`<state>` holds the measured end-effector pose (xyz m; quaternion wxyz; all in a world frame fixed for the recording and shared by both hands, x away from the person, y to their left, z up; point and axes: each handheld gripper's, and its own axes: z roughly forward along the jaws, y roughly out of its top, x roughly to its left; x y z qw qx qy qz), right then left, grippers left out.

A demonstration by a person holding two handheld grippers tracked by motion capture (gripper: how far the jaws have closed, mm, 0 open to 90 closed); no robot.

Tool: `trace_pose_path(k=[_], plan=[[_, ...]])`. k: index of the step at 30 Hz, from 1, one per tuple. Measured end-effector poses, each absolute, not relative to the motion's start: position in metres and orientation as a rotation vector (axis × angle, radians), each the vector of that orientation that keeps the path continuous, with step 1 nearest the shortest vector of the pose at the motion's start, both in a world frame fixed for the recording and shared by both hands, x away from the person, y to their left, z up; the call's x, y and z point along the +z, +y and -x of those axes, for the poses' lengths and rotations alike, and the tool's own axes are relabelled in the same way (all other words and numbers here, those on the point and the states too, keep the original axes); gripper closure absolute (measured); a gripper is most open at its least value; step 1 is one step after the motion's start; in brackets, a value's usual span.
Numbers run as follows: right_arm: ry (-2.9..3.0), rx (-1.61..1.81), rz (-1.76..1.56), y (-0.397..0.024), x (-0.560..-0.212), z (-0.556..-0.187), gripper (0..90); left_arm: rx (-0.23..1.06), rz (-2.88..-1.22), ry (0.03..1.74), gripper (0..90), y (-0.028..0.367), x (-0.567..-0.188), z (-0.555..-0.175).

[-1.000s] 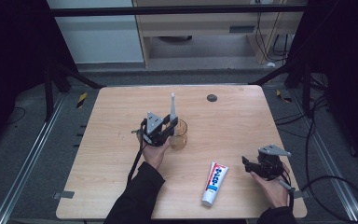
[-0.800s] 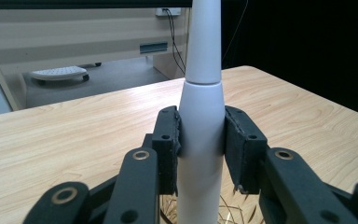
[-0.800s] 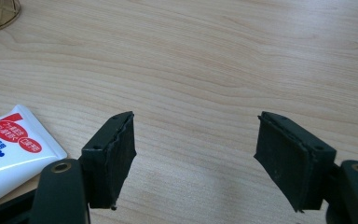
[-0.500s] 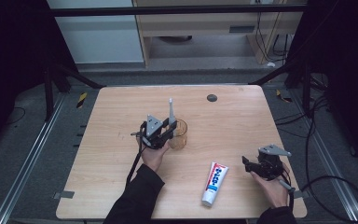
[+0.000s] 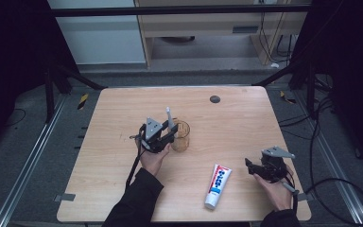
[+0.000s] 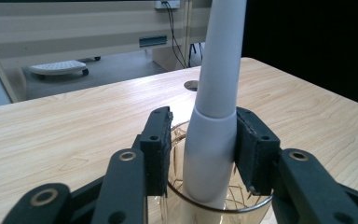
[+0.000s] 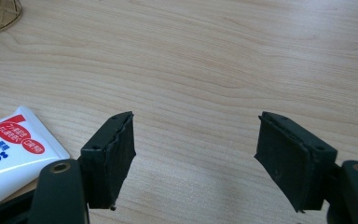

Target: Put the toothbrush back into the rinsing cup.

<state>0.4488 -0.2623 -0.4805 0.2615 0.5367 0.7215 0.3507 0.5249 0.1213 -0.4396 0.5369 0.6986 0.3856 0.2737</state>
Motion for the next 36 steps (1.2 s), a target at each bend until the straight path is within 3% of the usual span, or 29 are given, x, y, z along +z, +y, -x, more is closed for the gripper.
trace_pose_path(k=[18,36], plan=[[1.942,0.953,-1.45,-0.262,-0.478,-0.448,27.2,0.674,-1.75,0.942,44.7,0.13,-0.433,-0.503],[1.955,0.994,-1.413,-0.255,-0.469,-0.442,27.5,0.692,-1.868,0.906,39.9,0.153,-0.422,-0.483]])
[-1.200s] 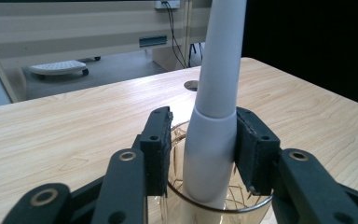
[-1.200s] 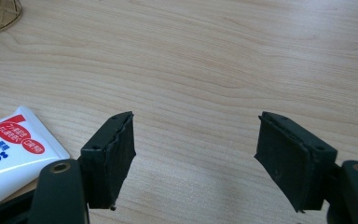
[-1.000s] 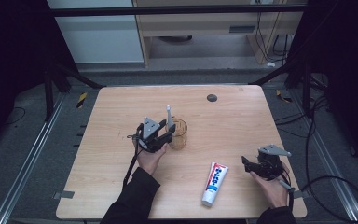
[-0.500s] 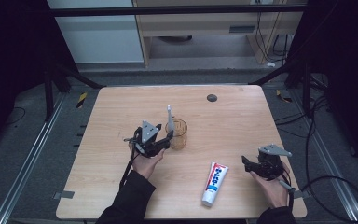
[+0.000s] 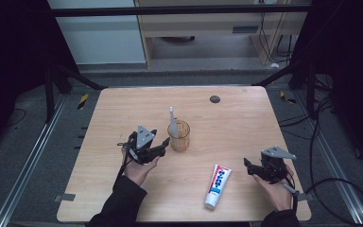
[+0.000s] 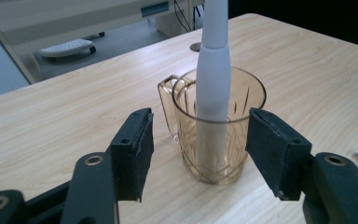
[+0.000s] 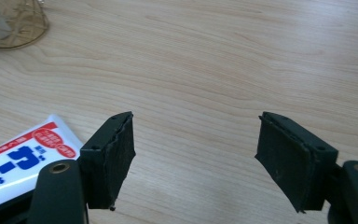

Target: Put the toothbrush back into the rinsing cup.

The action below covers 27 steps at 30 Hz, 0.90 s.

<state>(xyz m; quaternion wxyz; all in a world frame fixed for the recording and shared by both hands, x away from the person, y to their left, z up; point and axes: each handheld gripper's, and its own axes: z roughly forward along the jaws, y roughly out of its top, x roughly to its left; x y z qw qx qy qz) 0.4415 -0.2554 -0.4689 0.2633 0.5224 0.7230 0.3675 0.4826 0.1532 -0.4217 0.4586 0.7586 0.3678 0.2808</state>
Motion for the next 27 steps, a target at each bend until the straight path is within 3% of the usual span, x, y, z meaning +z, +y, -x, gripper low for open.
trace_pose_path(k=[14,27], plan=[[2.024,1.035,-1.372,-0.242,-0.463,-0.435,33.1,0.644,-1.951,0.984,45.4,0.199,-0.447,-0.447],[2.133,1.028,-1.374,-0.225,-0.464,-0.428,58.1,0.517,-2.038,1.04,72.8,0.208,-0.466,-0.432]])
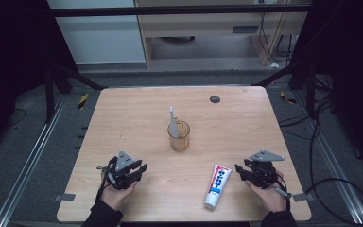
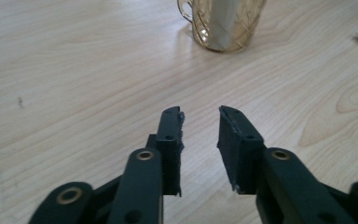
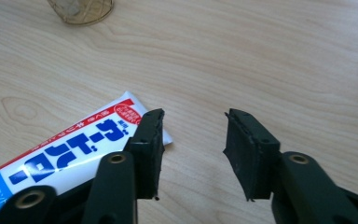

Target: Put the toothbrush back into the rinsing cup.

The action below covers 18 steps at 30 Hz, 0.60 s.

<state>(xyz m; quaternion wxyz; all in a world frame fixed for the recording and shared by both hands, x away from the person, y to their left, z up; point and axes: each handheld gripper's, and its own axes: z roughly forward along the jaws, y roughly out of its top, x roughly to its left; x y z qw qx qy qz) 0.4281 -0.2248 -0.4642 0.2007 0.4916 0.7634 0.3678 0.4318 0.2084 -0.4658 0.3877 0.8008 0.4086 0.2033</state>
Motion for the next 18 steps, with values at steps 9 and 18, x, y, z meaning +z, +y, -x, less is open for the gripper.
trace_pose_path(k=[9,18], plan=[[2.206,1.01,-1.377,-0.213,-0.472,-0.425,71.4,0.483,-2.097,0.993,87.3,0.198,-0.469,-0.428],[2.235,0.953,-1.405,-0.209,-0.479,-0.43,78.8,0.486,-2.1,1.016,89.2,0.202,-0.468,-0.43]])
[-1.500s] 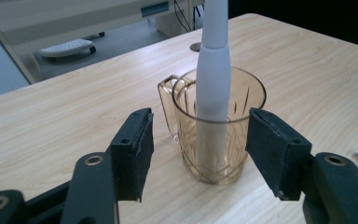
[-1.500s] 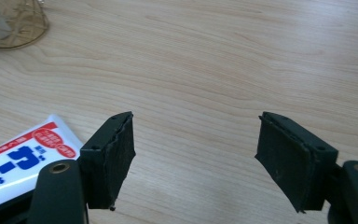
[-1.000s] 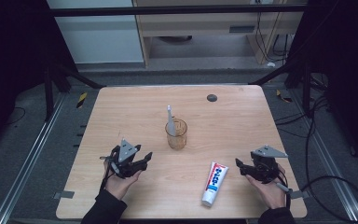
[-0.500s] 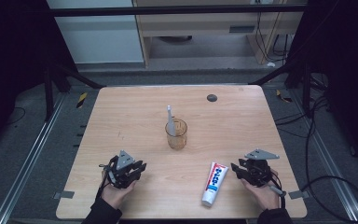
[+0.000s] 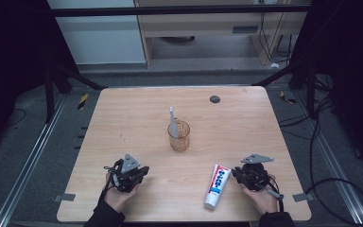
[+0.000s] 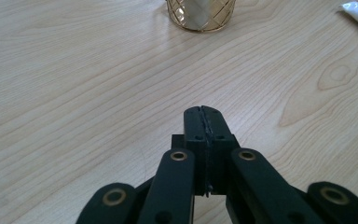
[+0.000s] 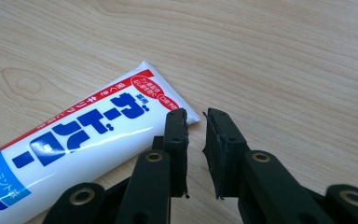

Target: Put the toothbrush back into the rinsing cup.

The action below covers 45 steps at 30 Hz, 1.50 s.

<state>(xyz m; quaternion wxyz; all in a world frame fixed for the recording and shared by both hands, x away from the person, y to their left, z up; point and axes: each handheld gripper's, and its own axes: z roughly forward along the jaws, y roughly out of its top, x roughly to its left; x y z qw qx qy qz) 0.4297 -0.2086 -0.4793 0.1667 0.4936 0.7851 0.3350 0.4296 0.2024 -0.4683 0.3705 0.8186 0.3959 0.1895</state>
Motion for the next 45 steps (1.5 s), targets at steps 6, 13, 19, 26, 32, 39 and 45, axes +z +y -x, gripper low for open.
trace_pose_path(k=[6,13,19,26,32,39,45], plan=[[2.248,0.936,-1.417,-0.204,-0.482,-0.433,80.8,0.516,-2.088,1.053,89.2,0.216,-0.466,-0.433],[2.272,0.891,-1.412,-0.198,-0.486,-0.437,81.4,0.538,-2.07,1.091,88.9,0.227,-0.465,-0.438],[2.268,0.898,-1.404,-0.192,-0.486,-0.444,81.4,0.539,-2.067,1.102,88.7,0.23,-0.465,-0.44],[2.281,0.893,-1.394,-0.182,-0.486,-0.452,80.9,0.537,-2.069,1.11,88.5,0.232,-0.465,-0.441],[2.293,0.896,-1.392,-0.176,-0.487,-0.458,80.7,0.535,-2.07,1.114,88.5,0.233,-0.466,-0.441],[2.307,0.911,-1.383,-0.17,-0.487,-0.461,80.8,0.536,-2.075,1.112,88.5,0.233,-0.466,-0.442],[2.328,0.921,-1.365,-0.162,-0.487,-0.463,80.6,0.534,-2.073,1.114,88.5,0.234,-0.466,-0.443]])
